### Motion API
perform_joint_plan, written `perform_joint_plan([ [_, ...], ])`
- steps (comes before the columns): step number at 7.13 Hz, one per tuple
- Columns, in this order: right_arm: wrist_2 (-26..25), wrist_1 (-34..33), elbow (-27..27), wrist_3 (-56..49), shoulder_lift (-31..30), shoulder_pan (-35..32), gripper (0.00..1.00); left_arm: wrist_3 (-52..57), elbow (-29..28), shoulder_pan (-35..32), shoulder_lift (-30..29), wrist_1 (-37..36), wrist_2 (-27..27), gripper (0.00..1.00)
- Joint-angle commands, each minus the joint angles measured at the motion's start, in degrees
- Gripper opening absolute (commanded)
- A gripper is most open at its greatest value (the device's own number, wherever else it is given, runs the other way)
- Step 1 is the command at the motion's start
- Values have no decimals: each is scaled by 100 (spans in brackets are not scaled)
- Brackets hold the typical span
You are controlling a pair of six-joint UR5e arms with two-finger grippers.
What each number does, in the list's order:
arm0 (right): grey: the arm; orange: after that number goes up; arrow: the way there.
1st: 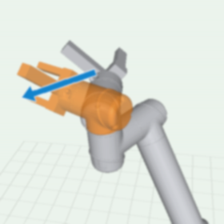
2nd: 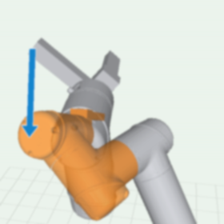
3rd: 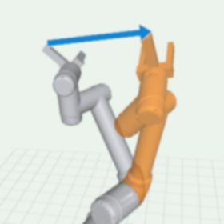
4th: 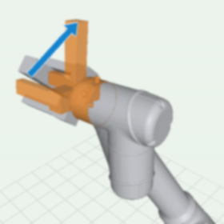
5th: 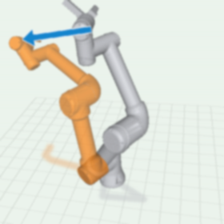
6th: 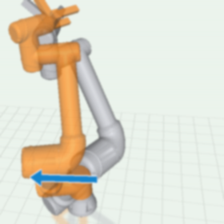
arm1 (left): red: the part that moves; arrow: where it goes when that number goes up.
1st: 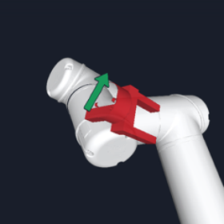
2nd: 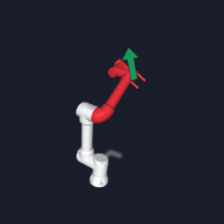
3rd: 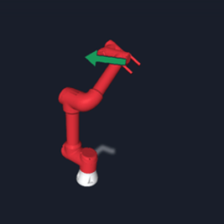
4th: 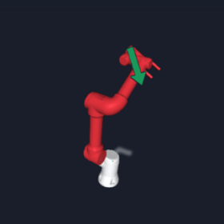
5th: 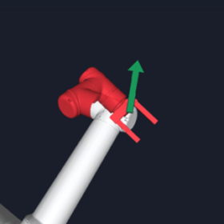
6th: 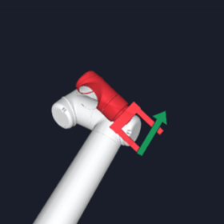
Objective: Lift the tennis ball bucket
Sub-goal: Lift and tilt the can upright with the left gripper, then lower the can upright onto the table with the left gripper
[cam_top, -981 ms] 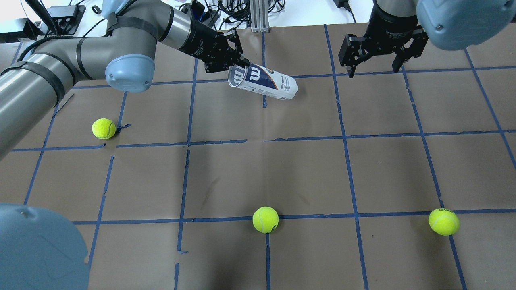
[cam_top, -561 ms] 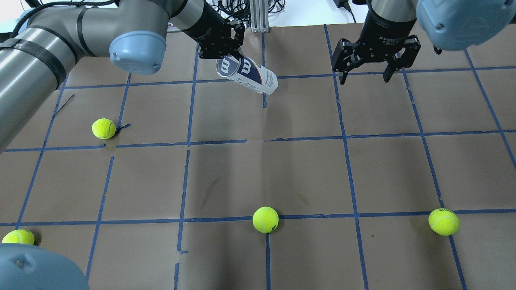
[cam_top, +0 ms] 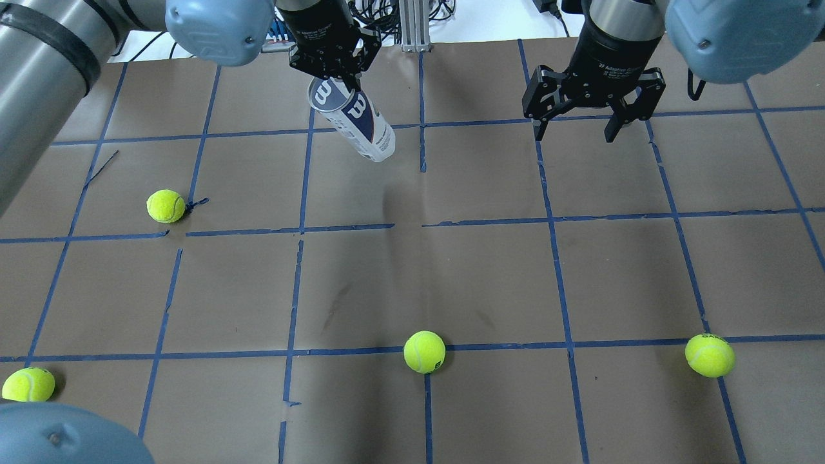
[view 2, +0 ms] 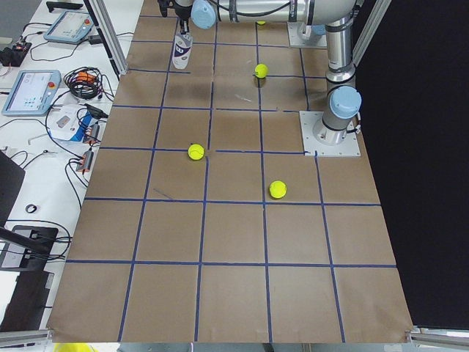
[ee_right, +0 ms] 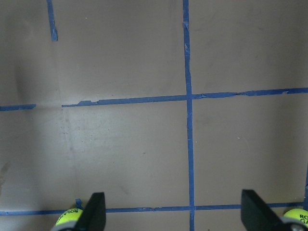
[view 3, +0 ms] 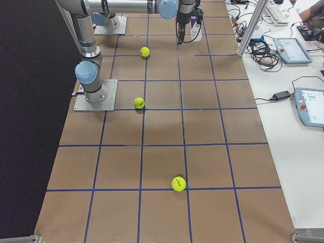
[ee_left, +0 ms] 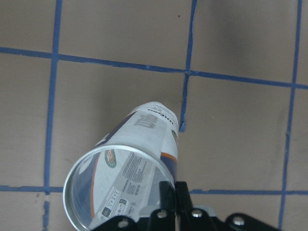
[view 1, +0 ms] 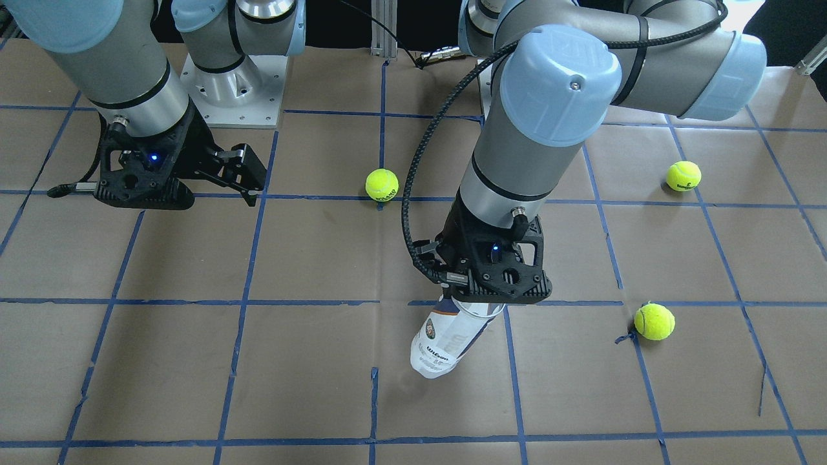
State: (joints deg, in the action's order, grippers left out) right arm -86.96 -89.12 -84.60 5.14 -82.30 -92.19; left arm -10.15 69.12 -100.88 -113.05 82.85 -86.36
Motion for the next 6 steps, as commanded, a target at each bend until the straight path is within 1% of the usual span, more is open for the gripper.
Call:
perform_joint_plan([
  [1,4,-18,-21,-4,12,17,100,1178,-389,-185,-268,662,-662,3],
  [2,65,0,-56,4,12,8,100,2174,-408,-195,-427,653,-881,3],
  [3,39,-26,-126,13,12,17,100,2410,-390,-230,-524,566,-1066,3],
  [5,48,-27,-136,13,12,17,100,2578,-373,-274,-612,442,-1015,4],
  [6,48,-27,-136,13,12,17,100,2597,-347,-291,-621,460,-1015,6],
])
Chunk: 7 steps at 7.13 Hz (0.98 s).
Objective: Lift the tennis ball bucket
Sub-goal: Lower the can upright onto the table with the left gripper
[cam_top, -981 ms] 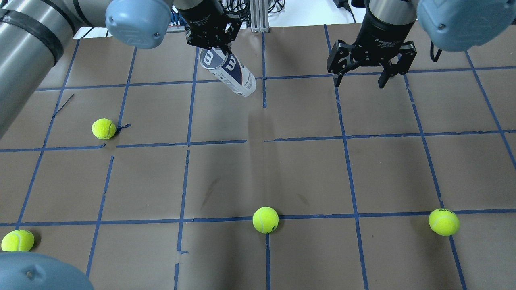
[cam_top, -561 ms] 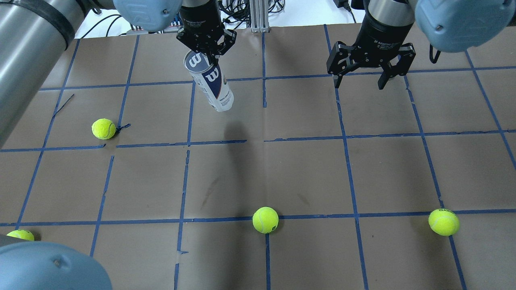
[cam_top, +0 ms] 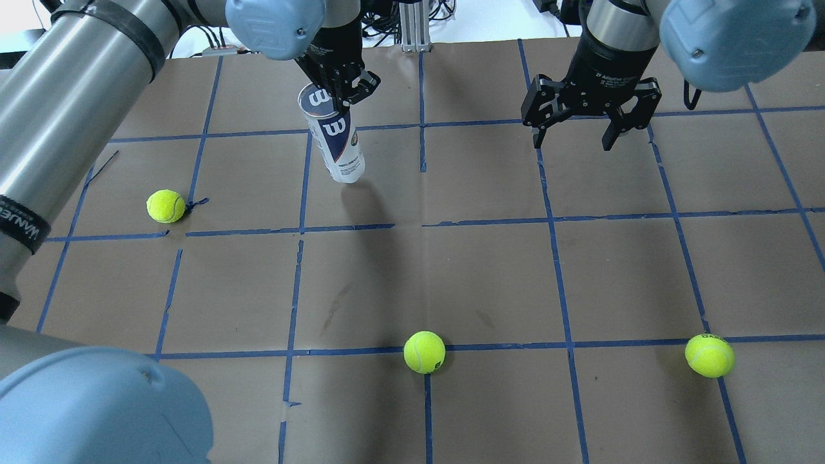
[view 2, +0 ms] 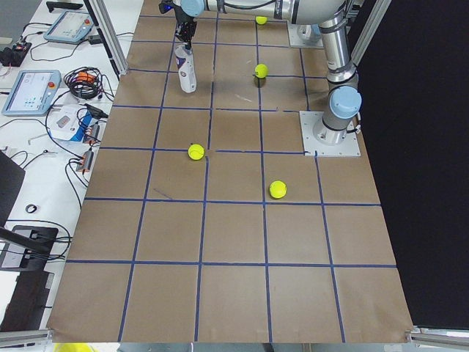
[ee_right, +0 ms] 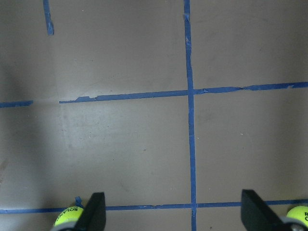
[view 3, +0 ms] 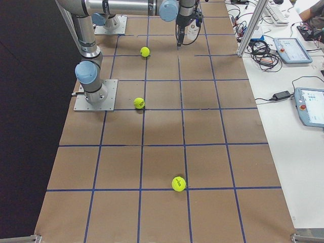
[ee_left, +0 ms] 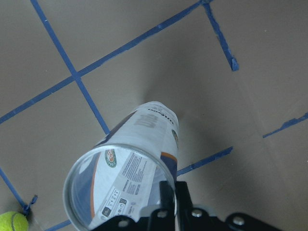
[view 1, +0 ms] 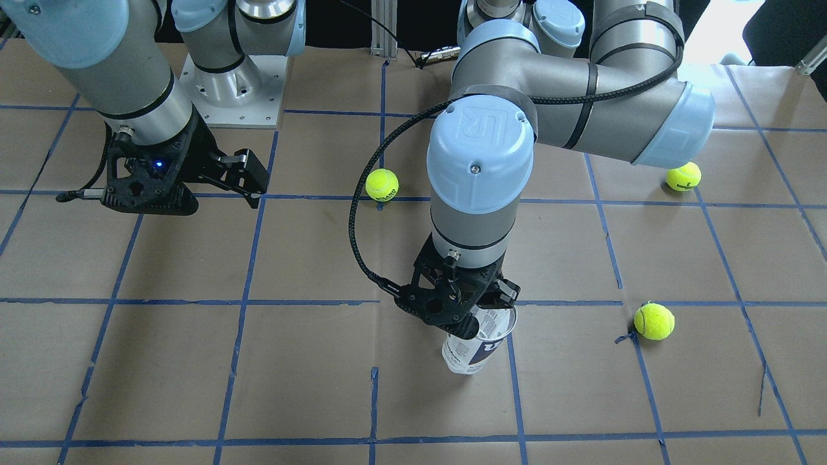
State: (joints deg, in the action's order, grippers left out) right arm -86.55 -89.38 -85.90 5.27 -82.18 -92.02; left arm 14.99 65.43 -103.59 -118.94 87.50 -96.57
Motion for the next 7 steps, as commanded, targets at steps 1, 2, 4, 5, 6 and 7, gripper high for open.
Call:
perform_joint_plan([
  [1,-19,-1,-6,0,0,0,100,83,92,-30,-33,-14,-2,8],
  [2,-20,-1,-6,-8,9,0,100,83,119,-39,20,-22,-11,29],
  [4,-11,-10,-6,0,9,0,100,92,128,-39,64,-144,-3,84],
  [5,-20,-10,-6,-17,9,9,100,83,128,-39,55,-163,-2,84],
  [6,-20,-10,-6,-8,9,9,100,83,102,-30,99,-163,6,84],
  [7,-20,-1,-6,-8,9,9,100,48,75,-21,256,-146,15,86],
])
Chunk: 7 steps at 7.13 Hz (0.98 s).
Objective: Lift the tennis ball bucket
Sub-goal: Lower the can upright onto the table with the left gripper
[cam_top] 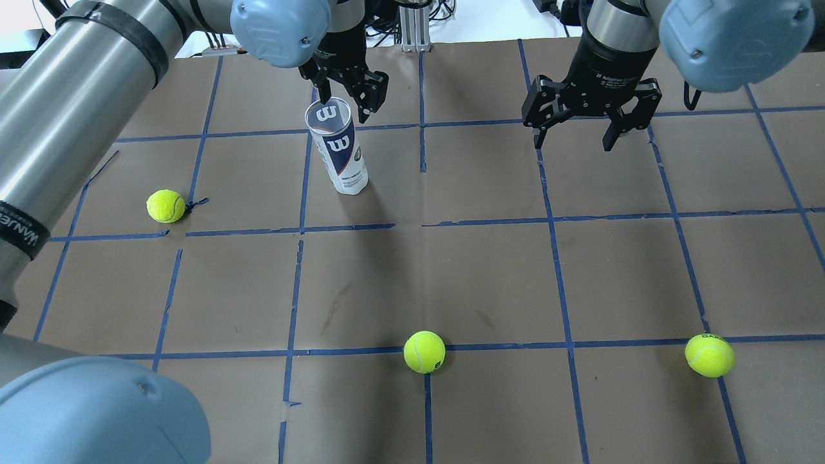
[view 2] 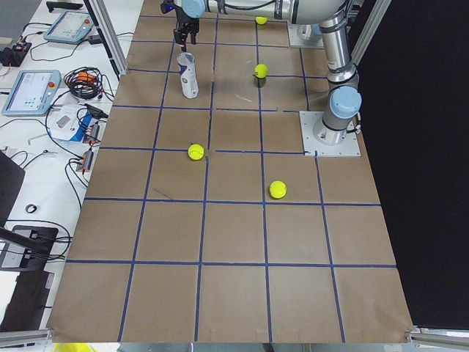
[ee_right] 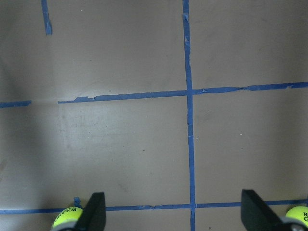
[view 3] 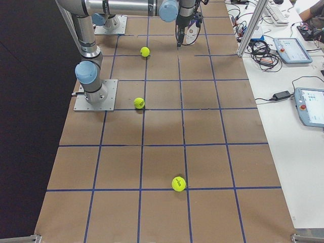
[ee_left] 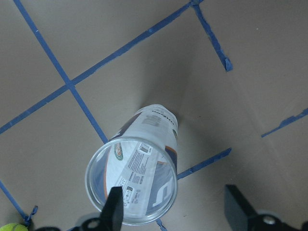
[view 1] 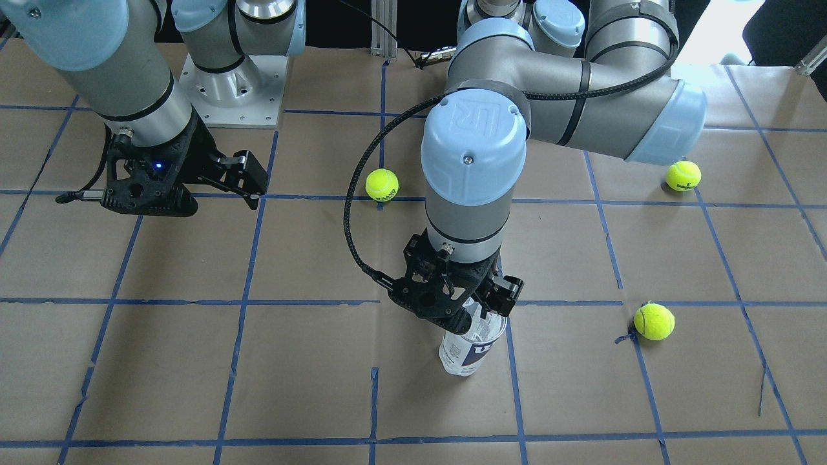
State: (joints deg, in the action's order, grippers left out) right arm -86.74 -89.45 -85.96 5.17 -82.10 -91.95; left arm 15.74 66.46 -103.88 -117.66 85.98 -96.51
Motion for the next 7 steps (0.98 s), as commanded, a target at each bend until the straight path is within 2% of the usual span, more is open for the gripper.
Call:
perform_joint_plan([
  [1,-1,-2,0,1,1,2,100,-88,121,69,512,137,1,86],
  [2,-1,-2,0,1,1,2,100,-149,400,270,916,434,9,86],
  [5,-36,-28,9,-7,-8,2,100,-404,1630,1035,2121,393,325,86],
  [7,-45,-29,0,-86,1,36,100,-1340,2246,1107,2606,175,309,87],
])
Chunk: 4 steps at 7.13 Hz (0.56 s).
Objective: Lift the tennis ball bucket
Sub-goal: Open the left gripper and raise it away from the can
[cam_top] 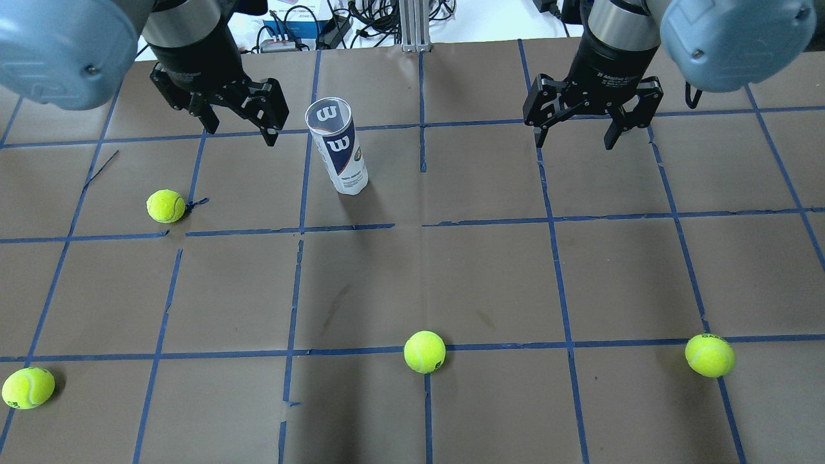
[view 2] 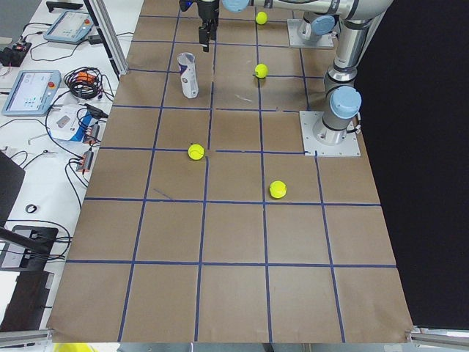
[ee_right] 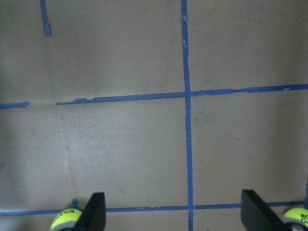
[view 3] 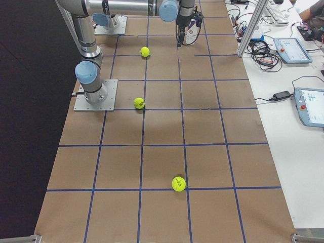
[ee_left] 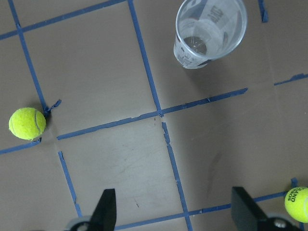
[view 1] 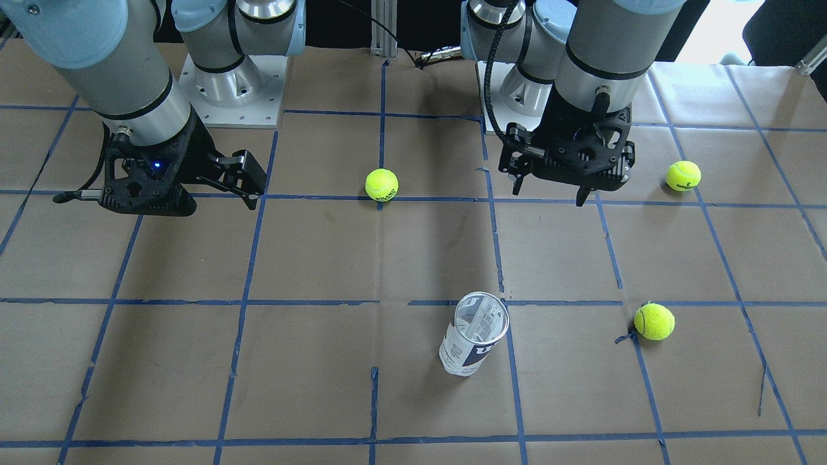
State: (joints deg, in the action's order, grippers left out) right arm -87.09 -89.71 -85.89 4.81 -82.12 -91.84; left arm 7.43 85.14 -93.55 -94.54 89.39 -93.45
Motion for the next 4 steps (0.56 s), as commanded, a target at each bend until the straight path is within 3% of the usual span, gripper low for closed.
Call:
perform_joint_plan([
  [1,-166,-3,-7,-42,3,34,100,-628,511,100,400,-359,-6,93],
  [4,-221,-29,19,11,-6,35,100,-655,478,127,401,-361,81,100],
])
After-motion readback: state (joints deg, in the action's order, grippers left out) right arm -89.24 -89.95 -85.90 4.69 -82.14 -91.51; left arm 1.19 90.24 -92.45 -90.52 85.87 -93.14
